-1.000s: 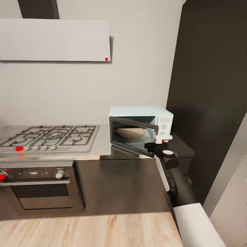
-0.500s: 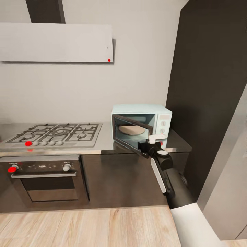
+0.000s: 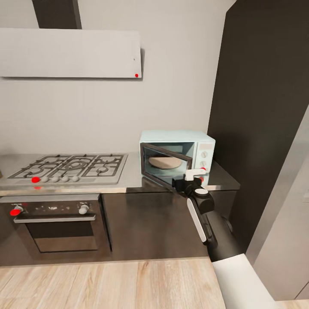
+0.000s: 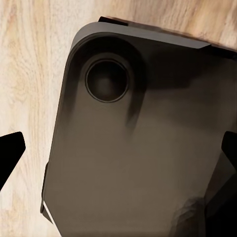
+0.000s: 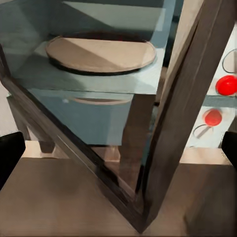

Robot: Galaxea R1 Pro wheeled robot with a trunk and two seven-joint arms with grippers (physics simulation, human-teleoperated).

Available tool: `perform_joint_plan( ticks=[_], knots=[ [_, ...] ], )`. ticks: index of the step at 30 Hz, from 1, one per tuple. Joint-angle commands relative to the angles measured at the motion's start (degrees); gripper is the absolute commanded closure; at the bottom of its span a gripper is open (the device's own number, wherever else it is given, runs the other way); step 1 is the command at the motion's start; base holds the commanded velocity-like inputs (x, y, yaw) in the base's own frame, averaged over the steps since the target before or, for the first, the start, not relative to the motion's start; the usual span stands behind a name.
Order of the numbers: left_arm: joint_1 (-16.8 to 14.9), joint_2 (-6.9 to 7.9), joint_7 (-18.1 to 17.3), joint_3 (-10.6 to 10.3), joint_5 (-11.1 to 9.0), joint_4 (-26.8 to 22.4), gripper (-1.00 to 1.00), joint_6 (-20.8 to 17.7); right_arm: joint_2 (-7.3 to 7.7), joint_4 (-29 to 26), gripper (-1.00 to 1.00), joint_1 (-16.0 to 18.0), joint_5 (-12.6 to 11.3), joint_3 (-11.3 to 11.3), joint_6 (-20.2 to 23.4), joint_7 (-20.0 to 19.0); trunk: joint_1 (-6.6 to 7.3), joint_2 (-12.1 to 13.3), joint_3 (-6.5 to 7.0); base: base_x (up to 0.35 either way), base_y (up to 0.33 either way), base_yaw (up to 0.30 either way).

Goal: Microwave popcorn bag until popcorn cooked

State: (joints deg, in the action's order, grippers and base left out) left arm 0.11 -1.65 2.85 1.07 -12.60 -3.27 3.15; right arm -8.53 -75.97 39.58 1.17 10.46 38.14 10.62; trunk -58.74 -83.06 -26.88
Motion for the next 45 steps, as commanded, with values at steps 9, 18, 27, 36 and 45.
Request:
perform_joint_plan(
  ticks=[9, 18, 27, 36, 45],
  knots=[
    [0.0, -0.02, 0.1, 0.1, -0.2, -0.1, -1.0, 0.1, 0.97, 0.0, -1.0, 0.0, 2.5, -0.1, 0.9, -0.2, 0.0, 0.0, -0.05, 0.0, 0.0, 0.0],
    [0.1, -0.02, 0.1, 0.1, -0.3, -0.1, -1.0, 0.1, 9.79, 0.6, -1.0, -0.1, 0.0, -0.2, 2.4, -9.3, 0.0, 0.0, -0.05, 0.0, 0.0, 0.0],
    [0.0, -0.02, 0.1, 0.1, -0.3, -0.1, -1.0, 0.1, 15.27, 1.5, -1.0, -3.2, -0.4, -1.2, 2.4, -10.1, 0.0, 0.0, -0.05, 0.0, 0.0, 0.0],
    [0.0, -0.02, 0.1, 0.1, -0.3, -0.1, -1.0, 0.1, 15.68, 1.1, -1.0, -3.2, 0.1, -9.6, 1.7, -9.4, 0.0, 0.0, -0.05, 0.0, 0.0, 0.0],
    [0.0, -0.03, 0.2, 0.3, -0.4, -0.2, -1.0, 0.1, 13.07, -0.1, -1.0, -3.2, 0.0, -9.0, 1.4, -9.5, 0.0, 0.0, -0.05, 0.006, 0.0, 0.0]
  ],
)
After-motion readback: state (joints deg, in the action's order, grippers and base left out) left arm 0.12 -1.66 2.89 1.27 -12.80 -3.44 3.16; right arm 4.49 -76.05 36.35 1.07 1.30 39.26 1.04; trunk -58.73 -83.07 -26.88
